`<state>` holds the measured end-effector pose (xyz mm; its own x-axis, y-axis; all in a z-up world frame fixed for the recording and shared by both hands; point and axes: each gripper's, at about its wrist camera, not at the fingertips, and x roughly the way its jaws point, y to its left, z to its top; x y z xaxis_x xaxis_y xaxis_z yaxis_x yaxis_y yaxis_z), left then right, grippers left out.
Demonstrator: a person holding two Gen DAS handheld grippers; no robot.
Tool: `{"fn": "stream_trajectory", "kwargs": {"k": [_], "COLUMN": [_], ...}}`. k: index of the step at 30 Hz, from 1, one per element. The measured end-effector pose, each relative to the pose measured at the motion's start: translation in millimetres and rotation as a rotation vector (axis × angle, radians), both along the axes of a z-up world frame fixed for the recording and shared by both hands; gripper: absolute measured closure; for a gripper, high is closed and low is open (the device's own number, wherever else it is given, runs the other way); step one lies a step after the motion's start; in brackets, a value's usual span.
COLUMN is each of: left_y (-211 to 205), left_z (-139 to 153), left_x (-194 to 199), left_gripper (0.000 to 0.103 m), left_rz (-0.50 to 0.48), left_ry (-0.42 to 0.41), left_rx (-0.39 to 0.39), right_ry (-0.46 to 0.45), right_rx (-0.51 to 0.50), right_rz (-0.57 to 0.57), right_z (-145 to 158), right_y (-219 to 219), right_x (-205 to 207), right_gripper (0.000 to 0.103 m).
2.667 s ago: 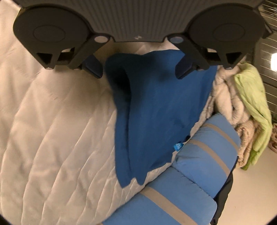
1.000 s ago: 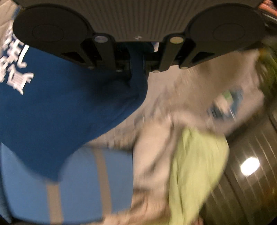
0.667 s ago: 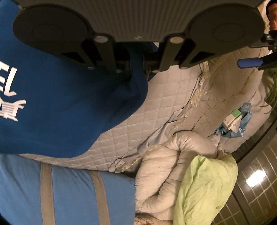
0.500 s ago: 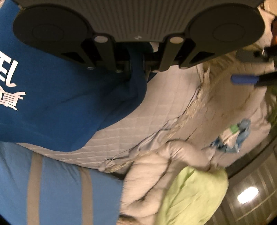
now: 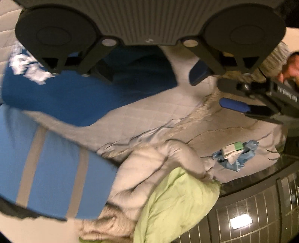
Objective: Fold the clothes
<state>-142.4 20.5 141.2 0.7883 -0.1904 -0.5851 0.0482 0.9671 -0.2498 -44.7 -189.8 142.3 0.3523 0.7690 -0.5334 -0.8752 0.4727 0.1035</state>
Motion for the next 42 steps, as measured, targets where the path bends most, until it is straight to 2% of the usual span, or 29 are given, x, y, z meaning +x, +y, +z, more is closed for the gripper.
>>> {"fn": "stream_trajectory", "kwargs": {"k": [2, 4, 9, 14, 15, 18, 20, 22, 24, 25, 26, 27, 29, 33, 35, 42], "left_y": [-4, -9, -18, -8, -5, 1, 2, -1, -6, -9, -12, -13, -12, 3, 10, -4], "left_z": [3, 6, 4, -20, -25, -36, -40, -41, -39, -38, -36, -35, -30, -12, -12, -47], "left_x": [6, 17, 58, 105, 112, 122, 126, 128, 129, 130, 132, 133, 132, 126, 127, 137], "left_gripper": [0.021, 0.022, 0.022, 0.042, 0.044, 0.052, 0.064, 0.070, 0.071, 0.077, 0.088, 0.092, 0.094, 0.095, 0.095, 0.095], "left_rz": [-0.033, -0.070, -0.158, -0.170, -0.164, -0.164, -0.172, -0.177, -0.187, -0.189, -0.188, -0.186, -0.178, -0.130, -0.105, -0.065], "left_ry": [-0.037, -0.066, -0.066, 0.083, 0.107, 0.139, 0.155, 0.168, 0.174, 0.179, 0.187, 0.191, 0.180, 0.106, 0.104, 0.174], "left_rx": [-0.008, -0.030, -0.057, -0.154, -0.171, -0.217, -0.228, -0.220, -0.179, -0.156, -0.126, -0.103, -0.096, -0.148, -0.161, -0.015], "right_ry": [-0.024, -0.006, 0.140, 0.220, 0.236, 0.277, 0.290, 0.303, 0.323, 0.332, 0.339, 0.344, 0.348, 0.338, 0.335, 0.318], "right_rx": [0.004, 0.018, 0.111, 0.119, 0.124, 0.162, 0.166, 0.171, 0.179, 0.180, 0.181, 0.180, 0.174, 0.161, 0.157, 0.133], "right_rz": [-0.049, -0.123, -0.339, -0.469, -0.484, -0.492, -0.507, -0.518, -0.525, -0.530, -0.536, -0.541, -0.549, -0.557, -0.556, -0.545], "right_z": [0, -3, -26, -49, -50, -51, -51, -52, -53, -53, -53, -54, -55, -57, -57, -59], "right_y": [-18, -39, -92, -116, -119, -127, -128, -132, -134, -134, -134, -135, -135, -136, -135, -132], "right_x": [8, 21, 58, 73, 75, 80, 83, 82, 83, 85, 86, 87, 88, 87, 87, 85], "right_gripper": [0.003, 0.003, 0.002, 0.002, 0.002, 0.002, 0.002, 0.002, 0.002, 0.002, 0.002, 0.002, 0.002, 0.002, 0.002, 0.002]}}
